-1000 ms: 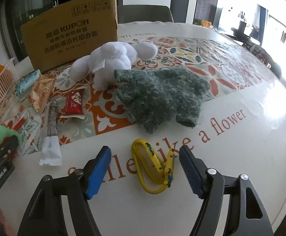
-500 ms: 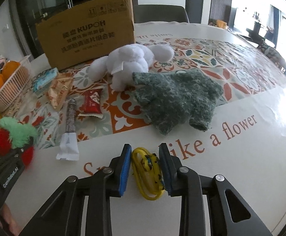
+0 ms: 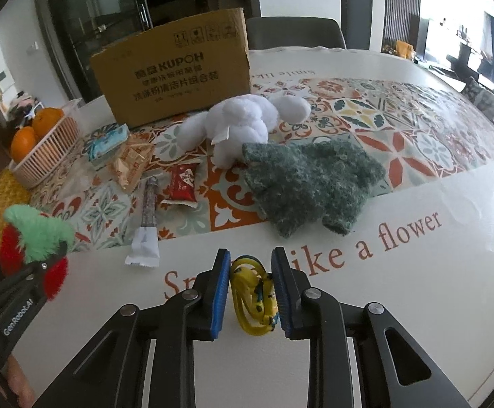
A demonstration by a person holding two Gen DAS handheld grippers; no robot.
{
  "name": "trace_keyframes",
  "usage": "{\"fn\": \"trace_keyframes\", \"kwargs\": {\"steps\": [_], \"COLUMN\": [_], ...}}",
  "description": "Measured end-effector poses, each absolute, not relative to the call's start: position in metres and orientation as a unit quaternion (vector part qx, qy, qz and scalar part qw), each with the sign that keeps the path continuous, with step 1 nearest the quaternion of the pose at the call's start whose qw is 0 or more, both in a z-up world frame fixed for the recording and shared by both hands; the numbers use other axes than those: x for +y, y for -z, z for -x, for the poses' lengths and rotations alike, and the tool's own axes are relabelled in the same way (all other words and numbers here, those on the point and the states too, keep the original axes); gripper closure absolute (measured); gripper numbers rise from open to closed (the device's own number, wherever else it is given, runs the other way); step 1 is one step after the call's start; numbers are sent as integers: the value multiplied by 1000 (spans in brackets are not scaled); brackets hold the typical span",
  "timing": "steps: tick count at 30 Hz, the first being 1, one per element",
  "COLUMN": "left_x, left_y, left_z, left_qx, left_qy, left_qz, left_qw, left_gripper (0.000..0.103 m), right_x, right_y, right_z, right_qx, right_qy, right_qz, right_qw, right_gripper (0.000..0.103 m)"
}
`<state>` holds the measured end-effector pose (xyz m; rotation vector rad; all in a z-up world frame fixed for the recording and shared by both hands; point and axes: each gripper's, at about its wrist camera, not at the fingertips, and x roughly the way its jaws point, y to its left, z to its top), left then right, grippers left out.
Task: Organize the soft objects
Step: 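Lift both held toys and carry them over the cardboard box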
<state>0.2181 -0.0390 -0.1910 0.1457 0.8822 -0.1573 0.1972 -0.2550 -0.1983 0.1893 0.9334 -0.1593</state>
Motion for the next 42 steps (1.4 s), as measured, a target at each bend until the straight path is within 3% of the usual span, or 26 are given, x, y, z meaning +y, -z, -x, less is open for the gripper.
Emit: {"fn": "trace_keyframes", "kwargs": {"steps": [7,13,26,28,29,30,36,38,42], "left_x": [-41,-47,-58,-59,-60,-61,-63,-63,-63], "left_y": [198,202,208,208,207,207,211,212,212], "left_z": [-211,-205,-197,-196,-195,-194,-191,-191,-190], "left_qx": [433,437,453,455,455,455,464,464,465], "left_qy": [67,69,86,87,88,89,94,92,94], "left_qz": [-71,-73,-73,-70,-70,-71,-73,-77,-77], "left_qw": [896,894,884,884,883,883,878,878,877], "left_gripper": [67,67,67,67,67,67,67,67,67], "right_x": [-258,-261,-263,-265,-266,-267,-261,-259,-257], "right_y": [216,219,218,214,212,210,218,222,222], "right_z": [-196,-188,-167,-166,-164,-161,-156,-155,-156], "right_qx": [468,469,465,463,460,460,480,483,477], "right_qy": [64,61,62,69,74,81,65,69,80], "right_qz": [-101,-104,-86,-85,-85,-85,-80,-74,-55], "right_qw": [876,875,879,880,881,880,871,870,873], "right_gripper": [76,64,64,55,43,39,42,46,66]}}
